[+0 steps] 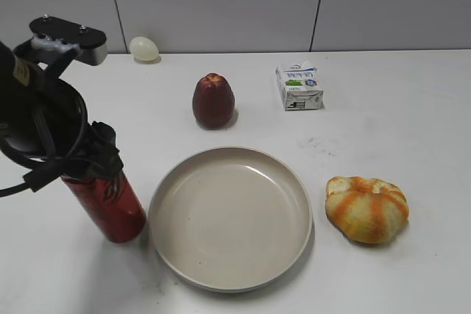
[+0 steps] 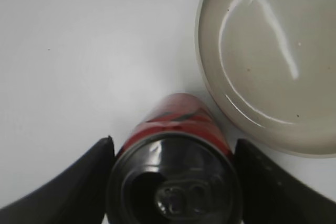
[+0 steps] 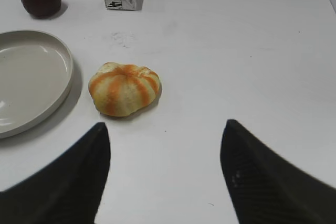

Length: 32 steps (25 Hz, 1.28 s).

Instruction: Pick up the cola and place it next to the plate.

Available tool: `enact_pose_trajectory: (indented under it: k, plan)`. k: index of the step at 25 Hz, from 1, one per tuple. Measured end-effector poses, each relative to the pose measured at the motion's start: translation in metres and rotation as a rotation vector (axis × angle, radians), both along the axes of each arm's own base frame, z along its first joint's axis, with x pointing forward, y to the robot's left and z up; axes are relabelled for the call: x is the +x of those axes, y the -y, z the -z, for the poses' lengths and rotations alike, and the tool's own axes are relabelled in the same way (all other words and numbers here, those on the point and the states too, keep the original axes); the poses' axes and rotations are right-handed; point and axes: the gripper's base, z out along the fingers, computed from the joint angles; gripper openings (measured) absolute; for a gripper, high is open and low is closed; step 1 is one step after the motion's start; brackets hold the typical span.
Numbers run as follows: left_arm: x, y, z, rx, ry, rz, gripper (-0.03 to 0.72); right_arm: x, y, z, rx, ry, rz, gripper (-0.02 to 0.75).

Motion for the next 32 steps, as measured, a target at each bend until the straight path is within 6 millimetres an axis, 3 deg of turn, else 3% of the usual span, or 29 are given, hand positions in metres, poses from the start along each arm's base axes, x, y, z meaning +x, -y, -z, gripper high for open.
enact_pose_trajectory:
  k: [7, 10, 13, 16, 20, 22, 25, 32]
  plan:
    - [0.004, 0.003, 0.006, -0.006, 0.009, -0.001, 0.519, 0.000, 0.000, 0.000, -0.001, -0.001, 0.000, 0.532]
    - [0.005, 0.004, 0.009, -0.002, -0.003, -0.002, 0.618, 0.000, 0.000, 0.000, -0.001, -0.001, -0.001, 0.532]
    - [0.005, 0.004, 0.008, -0.002, -0.003, -0.002, 0.659, 0.000, 0.000, 0.000, -0.001, -0.001, -0.001, 0.532]
    - [0.005, 0.004, -0.008, -0.020, 0.024, -0.001, 0.662, 0.000, 0.000, 0.000, -0.001, -0.001, -0.001, 0.532]
    - [0.006, -0.004, -0.050, -0.059, 0.107, -0.016, 0.659, 0.000, 0.000, 0.000, -0.001, -0.001, -0.001, 0.532]
    - [0.010, -0.015, -0.072, -0.053, 0.172, -0.038, 0.657, 0.000, 0.000, 0.000, -0.001, -0.001, -0.001, 0.532]
    - [0.022, -0.048, -0.089, -0.023, 0.226, -0.150, 0.648, 0.000, 0.000, 0.000, -0.001, -0.001, -0.001, 0.532]
    - [0.031, -0.134, -0.086, 0.092, 0.116, -0.464, 0.624, 0.000, 0.000, 0.000, -0.002, 0.000, -0.001, 0.532]
